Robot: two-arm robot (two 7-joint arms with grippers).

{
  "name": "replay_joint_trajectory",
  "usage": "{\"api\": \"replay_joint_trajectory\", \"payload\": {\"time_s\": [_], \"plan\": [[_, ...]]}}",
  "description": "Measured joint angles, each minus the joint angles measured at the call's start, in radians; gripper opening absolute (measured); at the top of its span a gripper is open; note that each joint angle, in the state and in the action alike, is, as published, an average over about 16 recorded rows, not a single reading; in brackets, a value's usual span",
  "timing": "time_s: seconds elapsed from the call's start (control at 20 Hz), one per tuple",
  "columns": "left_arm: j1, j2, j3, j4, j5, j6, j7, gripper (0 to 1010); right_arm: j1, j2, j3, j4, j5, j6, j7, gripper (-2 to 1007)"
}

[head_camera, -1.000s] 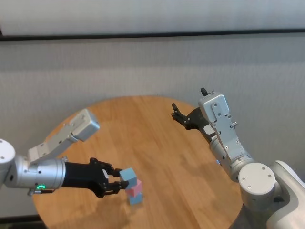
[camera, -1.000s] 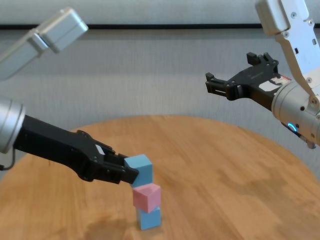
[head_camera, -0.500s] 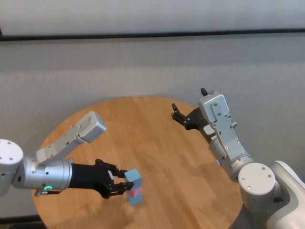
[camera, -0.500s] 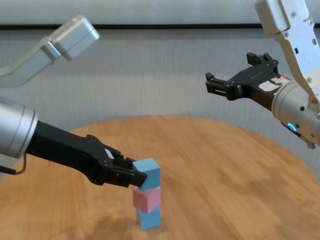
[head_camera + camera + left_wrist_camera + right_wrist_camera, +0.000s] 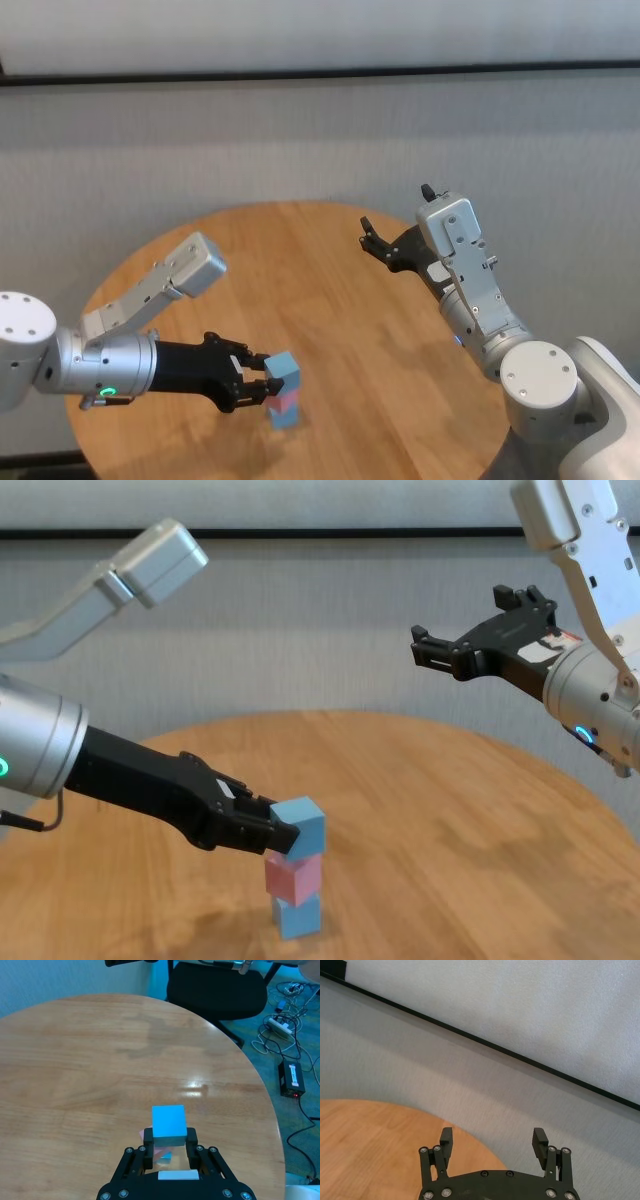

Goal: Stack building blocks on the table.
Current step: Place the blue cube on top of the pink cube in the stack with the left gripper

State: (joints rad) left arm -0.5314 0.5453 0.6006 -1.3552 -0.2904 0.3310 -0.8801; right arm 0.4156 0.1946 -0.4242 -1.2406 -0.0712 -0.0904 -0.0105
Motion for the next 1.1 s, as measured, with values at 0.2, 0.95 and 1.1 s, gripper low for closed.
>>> {"api": "replay_joint_trajectory", "payload": {"time_s": [0.2,0.95,1.1], "plan": [[-0.004,0.0,0.007,0.007,-0.007,-0.002,0.009,386,0.0,0.0,0.0,0.0,0.0,0.0,0.0,1001],[-0.014,0.012,0.03,0.019,-0.033,-0.007,0.043,386,0.0,0.0,0.0,0.0,0.0,0.0,0.0,1001],[-0.017,0.014,0.036,0.022,-0.038,-0.007,0.048,386,0.0,0.0,0.0,0.0,0.0,0.0,0.0,1001]]}}
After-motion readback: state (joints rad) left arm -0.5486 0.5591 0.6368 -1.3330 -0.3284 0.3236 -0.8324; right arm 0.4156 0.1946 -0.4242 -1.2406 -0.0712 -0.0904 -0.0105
